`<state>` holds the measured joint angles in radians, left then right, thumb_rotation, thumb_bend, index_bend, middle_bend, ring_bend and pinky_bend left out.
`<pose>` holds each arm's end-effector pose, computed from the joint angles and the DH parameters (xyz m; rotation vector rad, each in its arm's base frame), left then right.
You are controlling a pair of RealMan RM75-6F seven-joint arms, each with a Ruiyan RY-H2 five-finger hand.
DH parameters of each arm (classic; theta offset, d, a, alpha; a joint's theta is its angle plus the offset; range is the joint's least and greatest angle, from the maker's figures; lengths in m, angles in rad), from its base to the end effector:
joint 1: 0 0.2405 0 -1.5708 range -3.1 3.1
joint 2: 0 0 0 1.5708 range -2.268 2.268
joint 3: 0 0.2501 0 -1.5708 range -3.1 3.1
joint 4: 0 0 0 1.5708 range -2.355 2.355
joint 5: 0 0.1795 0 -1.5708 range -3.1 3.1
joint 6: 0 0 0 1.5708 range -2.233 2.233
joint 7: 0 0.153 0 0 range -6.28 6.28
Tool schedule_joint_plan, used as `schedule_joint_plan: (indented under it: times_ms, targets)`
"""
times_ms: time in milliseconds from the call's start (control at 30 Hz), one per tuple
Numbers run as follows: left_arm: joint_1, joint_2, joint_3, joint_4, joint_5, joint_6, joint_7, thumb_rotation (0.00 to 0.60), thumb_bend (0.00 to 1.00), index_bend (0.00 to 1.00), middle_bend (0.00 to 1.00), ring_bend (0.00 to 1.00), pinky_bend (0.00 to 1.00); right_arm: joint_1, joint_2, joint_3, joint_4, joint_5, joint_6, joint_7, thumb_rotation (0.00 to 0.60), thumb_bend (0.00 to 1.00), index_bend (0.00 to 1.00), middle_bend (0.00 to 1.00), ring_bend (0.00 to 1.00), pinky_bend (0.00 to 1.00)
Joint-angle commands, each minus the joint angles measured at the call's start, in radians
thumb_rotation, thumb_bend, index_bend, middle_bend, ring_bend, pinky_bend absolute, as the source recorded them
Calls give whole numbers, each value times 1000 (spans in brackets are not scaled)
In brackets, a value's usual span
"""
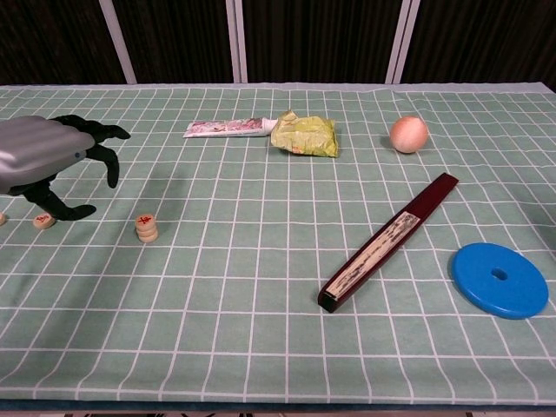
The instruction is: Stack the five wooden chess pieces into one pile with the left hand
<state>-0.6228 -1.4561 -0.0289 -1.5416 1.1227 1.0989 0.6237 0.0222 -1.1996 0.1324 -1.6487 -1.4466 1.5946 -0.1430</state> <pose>-0.2022 0.3051 0.0347 -1.8827 -0.6843 -0.6171 -0.2903 -0.1803 0.1885 1.2021 -0.8140 0.9139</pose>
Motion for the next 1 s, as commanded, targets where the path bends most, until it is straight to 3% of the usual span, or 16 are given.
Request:
schedule_joint_plan:
  times_ms: [33,433,1000]
  targets:
    - [24,10,9,73,3,-23,-75,600,311,398,7,0,0,0,0,1,-1,1,0,-1,600,233,80,13,0,0]
    - [50,-51,9,279,10,-81,-198,600,311,400,4,0,0,1,0,1,-2,4,-3,-4,600,233,81,13,0,0]
    - [67,-69,12,320,39,-89,-190,600,311,423,5,0,0,0,0,1,-1,3,-2,1,600,232,81,13,0,0]
